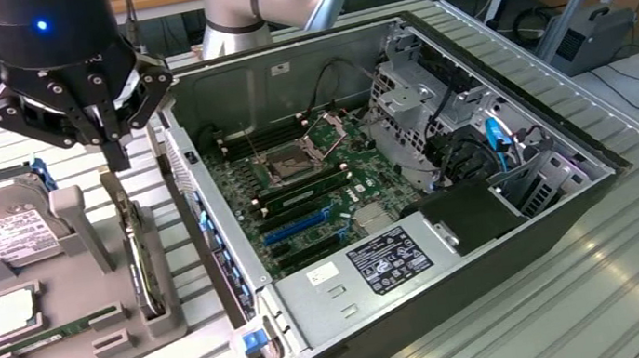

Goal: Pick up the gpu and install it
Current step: 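Reach for the gpu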

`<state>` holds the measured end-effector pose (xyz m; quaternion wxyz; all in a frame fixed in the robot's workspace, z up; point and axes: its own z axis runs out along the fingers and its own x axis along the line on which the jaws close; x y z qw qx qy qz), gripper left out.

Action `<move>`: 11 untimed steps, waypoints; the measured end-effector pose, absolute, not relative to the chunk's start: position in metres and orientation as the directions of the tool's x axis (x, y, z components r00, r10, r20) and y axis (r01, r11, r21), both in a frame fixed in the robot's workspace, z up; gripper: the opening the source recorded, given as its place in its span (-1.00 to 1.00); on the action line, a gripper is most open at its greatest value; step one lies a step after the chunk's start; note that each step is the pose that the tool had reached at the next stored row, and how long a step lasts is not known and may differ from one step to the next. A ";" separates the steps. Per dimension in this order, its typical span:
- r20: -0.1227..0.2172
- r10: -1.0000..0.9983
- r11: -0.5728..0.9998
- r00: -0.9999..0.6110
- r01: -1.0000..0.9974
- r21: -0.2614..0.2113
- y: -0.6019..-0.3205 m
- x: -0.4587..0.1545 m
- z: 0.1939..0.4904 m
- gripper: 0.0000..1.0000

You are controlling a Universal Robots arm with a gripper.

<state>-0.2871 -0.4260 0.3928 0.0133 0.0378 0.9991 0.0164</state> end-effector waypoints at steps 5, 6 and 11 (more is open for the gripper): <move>-0.025 0.076 0.997 -0.997 0.075 0.033 -0.428 -0.287 0.393 -0.79; -0.025 0.076 0.997 -0.997 0.075 0.033 -0.429 -0.287 0.393 -0.79; -0.025 0.076 0.997 -0.997 0.075 0.033 -0.431 -0.287 0.393 -0.79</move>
